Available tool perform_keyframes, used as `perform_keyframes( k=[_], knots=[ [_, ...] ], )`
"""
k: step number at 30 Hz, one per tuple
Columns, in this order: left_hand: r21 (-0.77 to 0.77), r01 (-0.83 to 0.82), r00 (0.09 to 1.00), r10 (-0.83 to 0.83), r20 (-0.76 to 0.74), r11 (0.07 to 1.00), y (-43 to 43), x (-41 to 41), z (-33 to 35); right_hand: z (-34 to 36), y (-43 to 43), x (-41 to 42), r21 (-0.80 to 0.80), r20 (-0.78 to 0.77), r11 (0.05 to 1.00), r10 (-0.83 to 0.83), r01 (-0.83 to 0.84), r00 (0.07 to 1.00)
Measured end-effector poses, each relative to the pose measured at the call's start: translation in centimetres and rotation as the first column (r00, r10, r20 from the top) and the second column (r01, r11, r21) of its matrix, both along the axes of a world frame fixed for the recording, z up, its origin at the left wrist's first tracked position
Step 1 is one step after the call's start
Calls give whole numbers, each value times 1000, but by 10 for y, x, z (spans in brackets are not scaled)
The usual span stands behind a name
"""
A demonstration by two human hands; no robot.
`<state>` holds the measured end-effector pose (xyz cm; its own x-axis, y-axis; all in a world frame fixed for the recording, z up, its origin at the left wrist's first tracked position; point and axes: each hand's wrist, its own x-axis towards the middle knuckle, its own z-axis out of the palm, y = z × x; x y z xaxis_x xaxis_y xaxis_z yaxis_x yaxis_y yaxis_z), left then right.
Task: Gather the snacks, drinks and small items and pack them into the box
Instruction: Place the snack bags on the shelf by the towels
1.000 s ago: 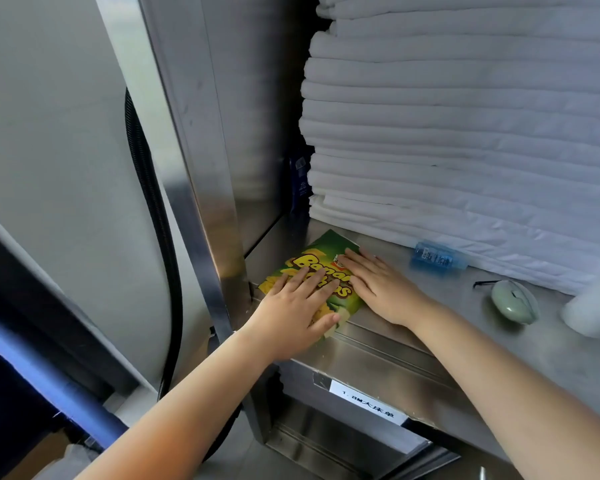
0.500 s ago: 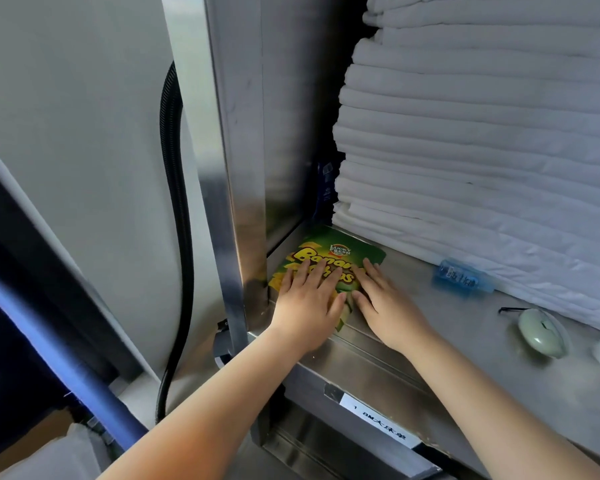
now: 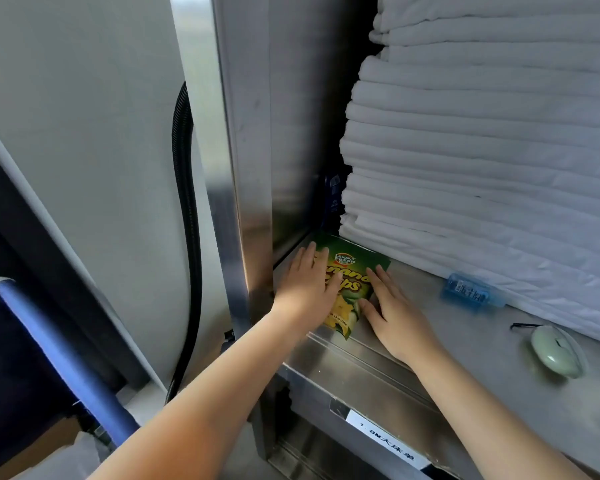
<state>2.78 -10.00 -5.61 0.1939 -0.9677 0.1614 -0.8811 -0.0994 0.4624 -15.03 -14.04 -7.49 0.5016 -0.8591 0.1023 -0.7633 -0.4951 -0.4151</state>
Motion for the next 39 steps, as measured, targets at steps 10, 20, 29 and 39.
perform_keyframes(
  k=[10,20,29,39],
  knots=[
    [-187,-133,991,126,-49,973,-84,4,43,0,-28,-5,-14,23,994,105,-105,994],
    [-91,-63,992,53,-114,994,-113,7,44,-8,-41,-7,-6,109,992,130,-130,986],
    [-135,-37,997,27,-77,990,-108,3,42,-12,-44,-7,-42,80,989,147,-144,986],
    [-273,-17,999,27,31,962,-57,-2,50,-10,-44,-8,-27,72,989,146,-144,987]
  ],
)
